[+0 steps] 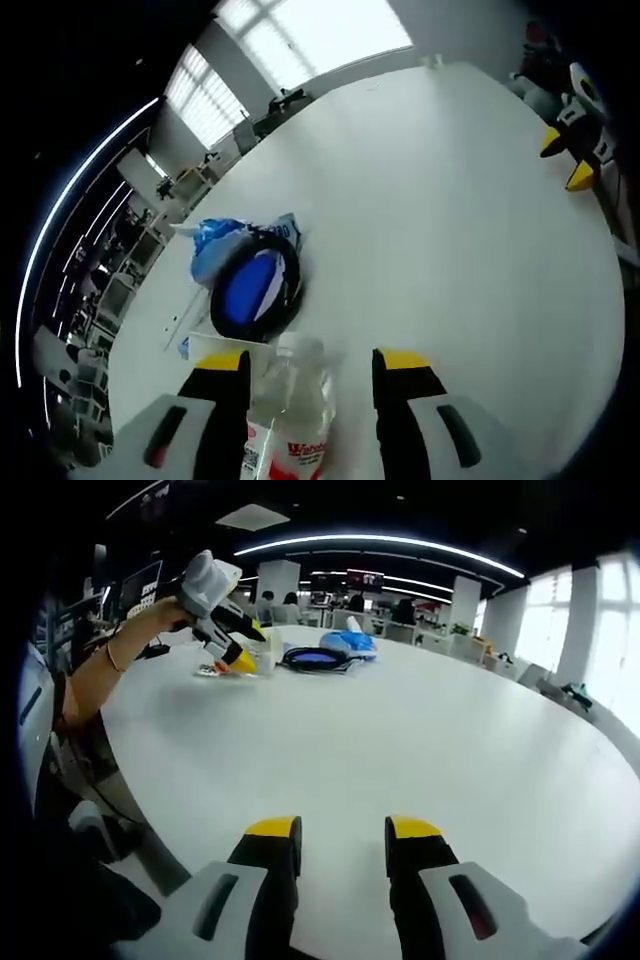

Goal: Arrange the tabletop items into an orderly group along one side of the table until the central work area is clear of visible clutter.

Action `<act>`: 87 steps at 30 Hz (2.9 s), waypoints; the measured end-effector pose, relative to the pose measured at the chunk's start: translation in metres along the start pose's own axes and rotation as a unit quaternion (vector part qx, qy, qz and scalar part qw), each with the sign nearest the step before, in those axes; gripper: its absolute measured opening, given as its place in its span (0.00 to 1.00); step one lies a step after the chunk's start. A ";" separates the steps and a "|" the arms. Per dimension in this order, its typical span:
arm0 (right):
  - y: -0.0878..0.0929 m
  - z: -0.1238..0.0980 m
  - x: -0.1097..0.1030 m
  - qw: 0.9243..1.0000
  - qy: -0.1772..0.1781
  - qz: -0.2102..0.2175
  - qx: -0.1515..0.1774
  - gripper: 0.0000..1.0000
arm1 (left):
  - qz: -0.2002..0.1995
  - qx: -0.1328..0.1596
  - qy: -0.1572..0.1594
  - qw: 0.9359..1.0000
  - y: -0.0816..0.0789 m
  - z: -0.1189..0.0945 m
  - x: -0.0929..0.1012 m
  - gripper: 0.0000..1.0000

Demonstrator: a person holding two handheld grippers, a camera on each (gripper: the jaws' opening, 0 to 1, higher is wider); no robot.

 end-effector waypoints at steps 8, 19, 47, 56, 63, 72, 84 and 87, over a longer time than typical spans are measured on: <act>0.002 0.000 0.002 1.000 0.000 0.004 -0.001 0.31 | 0.000 -0.012 0.010 1.000 -0.001 0.008 0.000 0.46; 0.003 0.001 0.001 1.000 -0.002 0.008 -0.002 0.31 | -0.001 -0.033 0.017 0.999 -0.001 0.015 -0.005 0.39; 0.005 0.003 0.003 1.000 -0.007 0.016 -0.001 0.30 | 0.040 -0.076 0.015 0.996 -0.004 0.032 -0.012 0.24; 0.005 0.002 0.004 1.000 -0.009 0.015 0.003 0.30 | 0.074 -0.112 0.038 0.990 -0.008 0.036 -0.013 0.23; 0.007 -0.002 0.002 1.000 -0.013 0.014 0.003 0.30 | 0.108 -0.144 0.057 0.982 -0.011 0.038 -0.012 0.23; 0.008 -0.002 -0.001 1.000 -0.016 0.017 0.004 0.30 | 0.083 -0.139 0.057 0.985 -0.009 0.038 -0.012 0.22; 0.010 -0.003 0.000 1.000 -0.014 0.021 0.003 0.30 | 0.102 -0.110 0.064 0.987 -0.008 0.033 -0.009 0.22; 0.010 -0.002 -0.003 1.000 -0.018 0.020 0.002 0.30 | 0.106 -0.111 0.066 0.986 -0.009 0.030 -0.007 0.22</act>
Point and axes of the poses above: the point that each gripper's makers call its tool centre point, and the gripper's own axes: z roughly forward along the fingers, x roughly to its right, y roughly out of its underside, the point moved 7 cm from there along -z, roughly backward along the fingers, and after that the axes turned 9 degrees about -x, right-handed, at the moved point
